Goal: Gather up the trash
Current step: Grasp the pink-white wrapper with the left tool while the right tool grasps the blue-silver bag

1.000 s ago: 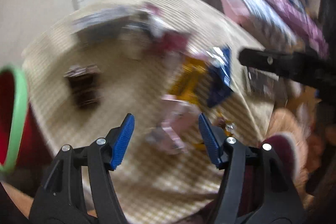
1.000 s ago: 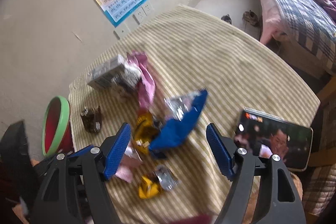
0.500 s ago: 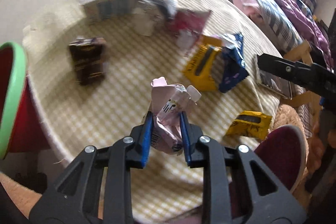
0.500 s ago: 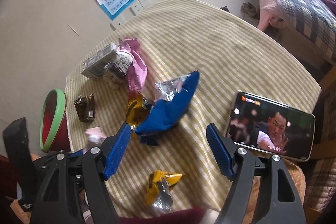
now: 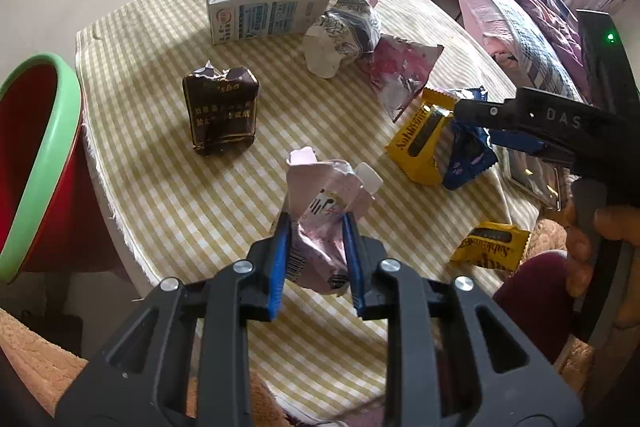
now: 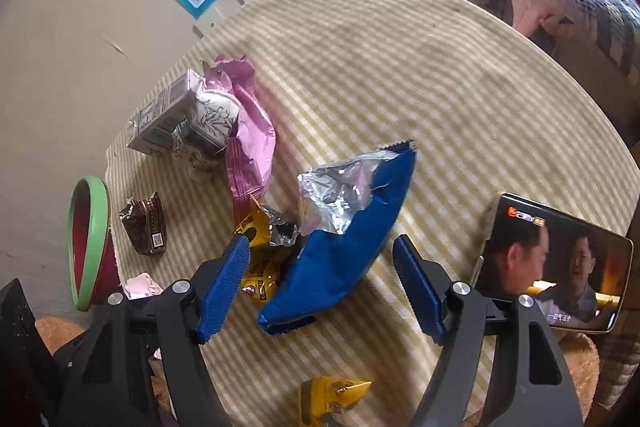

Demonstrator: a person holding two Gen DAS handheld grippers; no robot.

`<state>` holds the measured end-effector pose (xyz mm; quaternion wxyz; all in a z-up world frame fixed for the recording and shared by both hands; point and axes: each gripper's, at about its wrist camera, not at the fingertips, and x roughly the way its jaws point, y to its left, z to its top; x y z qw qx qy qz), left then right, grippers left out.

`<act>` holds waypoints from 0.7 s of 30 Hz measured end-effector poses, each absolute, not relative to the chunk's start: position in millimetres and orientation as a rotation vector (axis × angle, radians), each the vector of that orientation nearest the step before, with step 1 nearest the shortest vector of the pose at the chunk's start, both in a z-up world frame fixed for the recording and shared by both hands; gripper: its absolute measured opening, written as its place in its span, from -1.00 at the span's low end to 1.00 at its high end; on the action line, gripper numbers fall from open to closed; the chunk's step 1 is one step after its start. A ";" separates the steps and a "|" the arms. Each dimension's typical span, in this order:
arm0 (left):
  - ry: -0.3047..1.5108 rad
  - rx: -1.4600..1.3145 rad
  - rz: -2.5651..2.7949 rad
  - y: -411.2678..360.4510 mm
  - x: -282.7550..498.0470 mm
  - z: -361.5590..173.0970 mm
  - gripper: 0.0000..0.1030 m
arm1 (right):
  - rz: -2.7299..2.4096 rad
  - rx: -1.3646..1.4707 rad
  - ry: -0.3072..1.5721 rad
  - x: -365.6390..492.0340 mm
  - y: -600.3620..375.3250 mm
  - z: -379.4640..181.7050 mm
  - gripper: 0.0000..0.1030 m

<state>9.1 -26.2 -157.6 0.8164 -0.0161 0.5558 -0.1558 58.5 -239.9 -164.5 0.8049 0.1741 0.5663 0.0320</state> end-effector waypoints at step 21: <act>1.227 -0.088 -0.314 -15.4 13.0 -165.6 -0.28 | 0.094 0.456 1.103 41.8 -241.7 -147.3 -0.37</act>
